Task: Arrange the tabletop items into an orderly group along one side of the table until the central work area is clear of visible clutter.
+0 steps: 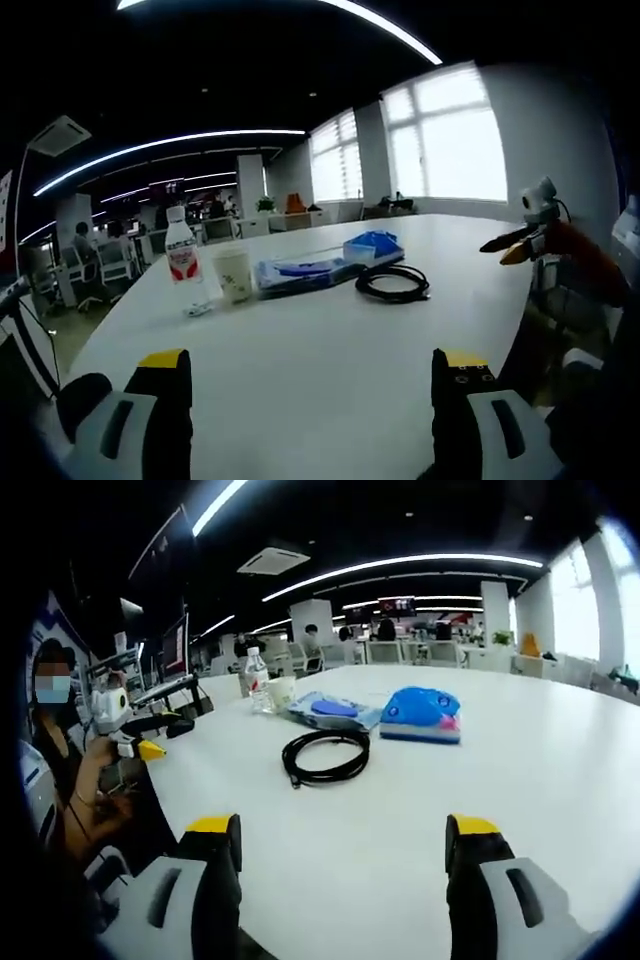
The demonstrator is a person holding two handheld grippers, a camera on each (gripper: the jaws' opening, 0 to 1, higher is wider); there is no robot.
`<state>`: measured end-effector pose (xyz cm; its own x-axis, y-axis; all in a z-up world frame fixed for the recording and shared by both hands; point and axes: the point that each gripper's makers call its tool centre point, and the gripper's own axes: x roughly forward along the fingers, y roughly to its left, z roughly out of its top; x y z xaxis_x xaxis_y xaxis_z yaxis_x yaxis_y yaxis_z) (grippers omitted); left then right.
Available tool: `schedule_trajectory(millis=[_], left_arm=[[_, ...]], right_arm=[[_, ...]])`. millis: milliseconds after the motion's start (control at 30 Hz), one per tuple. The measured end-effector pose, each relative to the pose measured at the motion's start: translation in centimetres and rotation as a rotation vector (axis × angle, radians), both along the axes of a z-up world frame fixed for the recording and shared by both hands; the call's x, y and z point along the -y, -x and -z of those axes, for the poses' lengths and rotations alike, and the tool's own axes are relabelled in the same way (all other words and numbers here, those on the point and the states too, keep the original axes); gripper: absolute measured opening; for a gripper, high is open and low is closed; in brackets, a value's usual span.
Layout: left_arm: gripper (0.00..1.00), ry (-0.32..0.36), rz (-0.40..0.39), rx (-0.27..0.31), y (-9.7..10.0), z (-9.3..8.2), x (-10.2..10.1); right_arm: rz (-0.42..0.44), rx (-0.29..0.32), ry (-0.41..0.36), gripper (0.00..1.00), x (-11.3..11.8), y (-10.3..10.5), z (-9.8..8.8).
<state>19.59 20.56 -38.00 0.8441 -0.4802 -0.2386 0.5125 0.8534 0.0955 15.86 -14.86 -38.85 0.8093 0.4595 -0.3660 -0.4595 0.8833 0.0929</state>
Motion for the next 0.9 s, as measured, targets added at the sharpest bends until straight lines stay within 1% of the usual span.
schedule_trajectory(millis=[167, 367, 533, 600, 700, 767, 833, 900], left_arm=[[1.00, 0.002, -0.008, 0.004, 0.1, -0.1, -0.2], [1.00, 0.005, -0.031, 0.007, 0.1, 0.0, -0.6], [1.00, 0.012, -0.056, -0.007, 0.3, 0.6, -1.0], [1.00, 0.015, -0.066, -0.003, 0.3, 0.5, -1.2], [1.00, 0.020, -0.080, -0.001, 0.4, 0.4, -1.5], [1.00, 0.004, -0.106, -0.002, 0.4, 0.4, -1.8], [1.00, -0.012, -0.111, -0.002, 0.5, 0.5, -1.9], [1.00, -0.007, -0.116, -0.007, 0.5, 0.5, -1.9]], right_arm=[[0.020, -0.003, -0.003, 0.80, 0.6, 0.2, -0.4], [0.041, -0.008, -0.002, 0.81, 1.3, 0.2, 0.0], [0.060, 0.005, -0.026, 0.87, 1.3, 0.1, 0.2], [0.073, 0.017, -0.015, 0.87, 1.5, 0.0, 0.3], [0.074, 0.014, -0.007, 0.88, 1.5, -0.1, 0.5], [0.077, 0.012, -0.004, 0.91, 1.4, -0.2, 0.7], [0.077, 0.013, -0.006, 0.92, 1.3, -0.2, 0.7], [0.074, 0.024, -0.014, 0.95, 1.2, -0.3, 0.4]])
